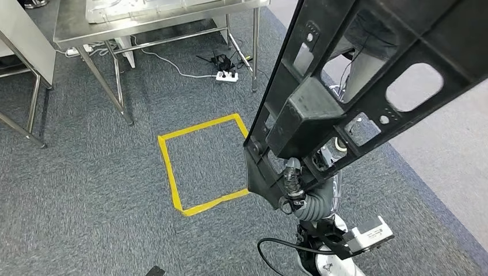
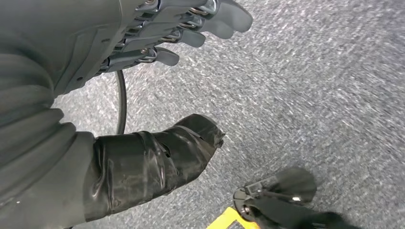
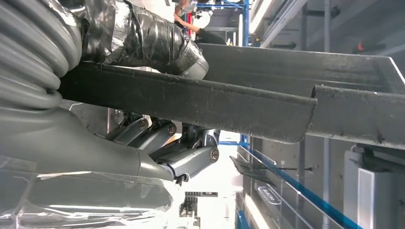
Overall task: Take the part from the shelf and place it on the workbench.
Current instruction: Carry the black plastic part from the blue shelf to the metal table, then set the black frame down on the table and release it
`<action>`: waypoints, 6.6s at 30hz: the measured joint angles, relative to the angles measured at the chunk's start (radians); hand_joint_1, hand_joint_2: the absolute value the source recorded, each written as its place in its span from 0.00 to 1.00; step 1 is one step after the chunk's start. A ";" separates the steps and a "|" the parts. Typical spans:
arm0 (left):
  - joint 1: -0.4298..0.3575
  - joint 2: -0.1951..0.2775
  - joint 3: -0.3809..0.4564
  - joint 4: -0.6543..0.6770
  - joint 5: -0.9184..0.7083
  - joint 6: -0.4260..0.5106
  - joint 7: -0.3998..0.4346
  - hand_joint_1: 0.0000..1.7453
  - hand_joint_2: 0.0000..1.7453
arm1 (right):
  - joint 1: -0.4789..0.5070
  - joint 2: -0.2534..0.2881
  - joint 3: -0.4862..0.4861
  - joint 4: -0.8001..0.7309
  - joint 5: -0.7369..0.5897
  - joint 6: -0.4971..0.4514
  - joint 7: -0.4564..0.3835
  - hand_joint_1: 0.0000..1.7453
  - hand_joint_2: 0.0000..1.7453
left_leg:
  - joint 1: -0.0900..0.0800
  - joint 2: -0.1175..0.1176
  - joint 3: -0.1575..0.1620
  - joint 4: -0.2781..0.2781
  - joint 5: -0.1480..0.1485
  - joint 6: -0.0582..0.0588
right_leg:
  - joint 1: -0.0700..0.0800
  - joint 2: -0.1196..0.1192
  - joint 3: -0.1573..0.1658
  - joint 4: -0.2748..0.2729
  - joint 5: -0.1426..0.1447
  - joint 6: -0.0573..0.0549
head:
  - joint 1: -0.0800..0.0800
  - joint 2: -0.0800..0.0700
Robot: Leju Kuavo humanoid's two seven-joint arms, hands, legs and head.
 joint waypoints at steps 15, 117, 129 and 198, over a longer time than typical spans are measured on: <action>0.004 0.002 0.000 0.000 0.003 0.000 0.002 0.00 1.00 | -0.005 -0.001 0.000 0.000 0.002 0.009 0.006 1.00 1.00 | -0.006 0.003 0.126 -0.259 0.108 0.061 | 0.002 0.000 -0.096 0.255 -0.126 0.055 | 0.015 0.000; -0.004 0.002 -0.004 0.001 0.056 0.014 0.003 0.00 1.00 | 0.000 -0.002 -0.007 0.044 -0.017 0.002 0.058 1.00 1.00 | -0.005 -0.034 0.170 -0.241 0.054 0.020 | -0.008 0.035 -0.069 0.042 0.023 0.029 | 0.071 0.000; 0.002 0.004 -0.004 0.001 0.059 0.014 0.004 0.00 1.00 | -0.001 0.000 -0.007 0.047 -0.049 -0.001 0.037 1.00 1.00 | -0.020 0.004 0.036 -0.215 0.153 0.039 | 0.008 0.018 0.049 0.022 -0.061 0.008 | 0.067 0.000; 0.007 0.016 0.004 0.002 0.156 0.020 -0.027 0.00 1.00 | -0.001 -0.091 -0.116 0.059 0.025 0.053 0.150 1.00 1.00 | -0.006 0.006 0.108 -0.260 0.137 0.048 | 0.003 0.006 -0.060 0.242 -0.124 0.055 | 0.055 0.000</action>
